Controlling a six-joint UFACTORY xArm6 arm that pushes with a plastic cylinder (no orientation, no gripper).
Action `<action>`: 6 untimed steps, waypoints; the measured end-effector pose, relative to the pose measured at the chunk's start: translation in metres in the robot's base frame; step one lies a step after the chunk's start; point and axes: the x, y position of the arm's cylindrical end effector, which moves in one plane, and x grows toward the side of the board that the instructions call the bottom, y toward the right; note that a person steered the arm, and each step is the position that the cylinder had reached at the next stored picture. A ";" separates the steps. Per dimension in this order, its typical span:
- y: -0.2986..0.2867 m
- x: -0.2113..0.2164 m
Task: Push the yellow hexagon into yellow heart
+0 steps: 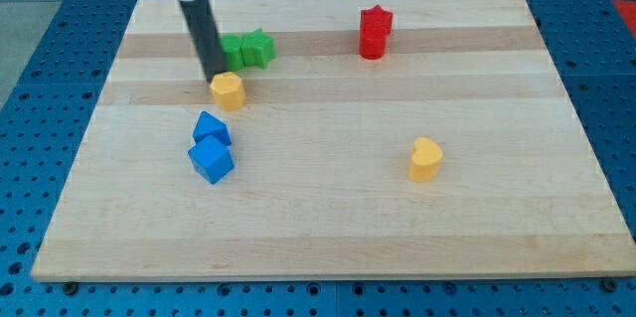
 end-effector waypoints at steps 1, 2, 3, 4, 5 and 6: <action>0.029 0.016; 0.021 0.028; -0.004 0.025; -0.015 0.026; -0.006 0.047; 0.005 0.070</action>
